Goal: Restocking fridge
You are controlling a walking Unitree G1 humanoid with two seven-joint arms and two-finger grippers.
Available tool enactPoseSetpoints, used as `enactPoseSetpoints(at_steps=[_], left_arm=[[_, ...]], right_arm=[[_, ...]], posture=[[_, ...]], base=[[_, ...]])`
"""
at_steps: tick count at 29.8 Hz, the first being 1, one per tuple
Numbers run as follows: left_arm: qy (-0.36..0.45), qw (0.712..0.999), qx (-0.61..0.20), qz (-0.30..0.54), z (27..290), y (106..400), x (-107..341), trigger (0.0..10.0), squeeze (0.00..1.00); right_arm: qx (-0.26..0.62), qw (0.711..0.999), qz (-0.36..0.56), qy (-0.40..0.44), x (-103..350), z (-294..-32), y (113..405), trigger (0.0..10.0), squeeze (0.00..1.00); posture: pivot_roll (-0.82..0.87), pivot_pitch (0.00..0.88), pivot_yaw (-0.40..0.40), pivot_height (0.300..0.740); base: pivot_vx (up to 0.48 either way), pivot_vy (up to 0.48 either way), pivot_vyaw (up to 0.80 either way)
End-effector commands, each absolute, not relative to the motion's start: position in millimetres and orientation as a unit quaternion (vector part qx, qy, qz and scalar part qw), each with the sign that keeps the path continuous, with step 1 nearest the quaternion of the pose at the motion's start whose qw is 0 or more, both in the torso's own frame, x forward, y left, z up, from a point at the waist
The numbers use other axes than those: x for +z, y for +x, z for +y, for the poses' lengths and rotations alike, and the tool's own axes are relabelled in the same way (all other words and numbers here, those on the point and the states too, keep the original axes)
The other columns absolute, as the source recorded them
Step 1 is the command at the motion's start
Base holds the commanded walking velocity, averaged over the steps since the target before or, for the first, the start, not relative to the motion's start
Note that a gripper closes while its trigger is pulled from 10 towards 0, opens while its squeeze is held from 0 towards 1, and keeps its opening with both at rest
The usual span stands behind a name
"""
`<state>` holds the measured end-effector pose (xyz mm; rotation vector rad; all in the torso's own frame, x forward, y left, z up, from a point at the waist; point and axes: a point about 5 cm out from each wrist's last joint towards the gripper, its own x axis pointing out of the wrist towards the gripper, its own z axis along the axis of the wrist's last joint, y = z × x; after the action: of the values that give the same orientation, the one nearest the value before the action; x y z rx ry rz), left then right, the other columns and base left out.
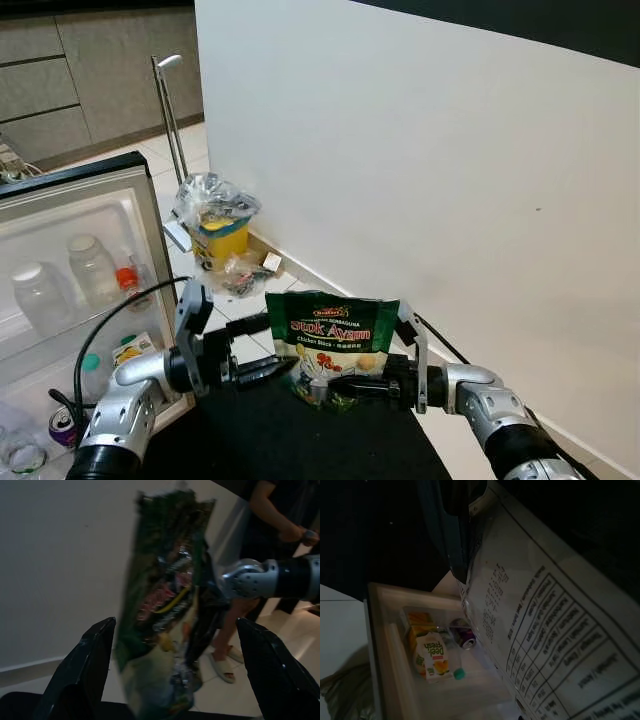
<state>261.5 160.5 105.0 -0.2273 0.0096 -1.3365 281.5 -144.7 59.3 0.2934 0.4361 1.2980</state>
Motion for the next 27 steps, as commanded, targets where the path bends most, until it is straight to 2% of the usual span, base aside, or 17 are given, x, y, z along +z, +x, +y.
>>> enactPoseSetpoints(at_steps=[1, 5, 7, 13, 14, 15, 18, 27], left_arm=[[-0.109, 0.773, -0.625, 0.003, 156, 261, 106, 10.0, 0.00], [-0.107, 0.777, -0.621, 0.003, 151, 263, 104, 10.0, 0.00], [-0.110, 0.777, -0.620, -0.002, 148, 264, 106, 10.0, 0.00], [-0.119, 0.775, -0.620, -0.005, 146, 264, 106, 10.0, 0.00], [-0.120, 0.775, -0.621, -0.004, 146, 264, 106, 4.7, 0.00], [-0.125, 0.770, -0.625, -0.001, 146, 263, 106, 0.0, 0.00], [-0.133, 0.759, -0.637, 0.002, 147, 260, 107, 0.0, 0.00], [-0.136, 0.756, -0.641, 0.003, 148, 258, 107, 0.0, 0.00]], right_arm=[[0.606, 0.761, 0.194, 0.125, 62, -140, 284, 10.0, 0.00], [0.625, 0.743, 0.202, 0.131, 59, -128, 282, 10.0, 0.00], [0.644, 0.723, 0.211, 0.132, 58, -119, 278, 10.0, 0.00], [0.648, 0.719, 0.215, 0.127, 56, -116, 278, 10.0, 0.00], [0.647, 0.721, 0.216, 0.126, 56, -117, 278, 10.0, 0.00], [0.646, 0.722, 0.216, 0.126, 56, -117, 278, 10.0, 0.00], [0.644, 0.724, 0.215, 0.125, 56, -118, 279, 10.0, 0.00], [0.639, 0.730, 0.209, 0.122, 60, -122, 282, 10.0, 0.00]], posture=[[-0.10, 0.000, -0.087, 0.740], [-0.10, 0.000, -0.088, 0.740], [-0.10, 0.000, -0.090, 0.740], [-0.10, 0.000, -0.092, 0.740], [-0.10, 0.000, -0.092, 0.740], [-0.10, 0.000, -0.093, 0.740], [-0.10, 0.000, -0.093, 0.740], [-0.10, 0.000, -0.091, 0.740]], base=[[0.000, 0.000, 0.00], [0.000, 0.000, 0.00], [0.000, 0.000, 0.00], [0.000, 0.000, 0.00], [0.000, 0.000, 0.00], [0.000, 0.000, 0.00], [0.000, 0.000, 0.00], [0.000, 0.000, 0.00]])
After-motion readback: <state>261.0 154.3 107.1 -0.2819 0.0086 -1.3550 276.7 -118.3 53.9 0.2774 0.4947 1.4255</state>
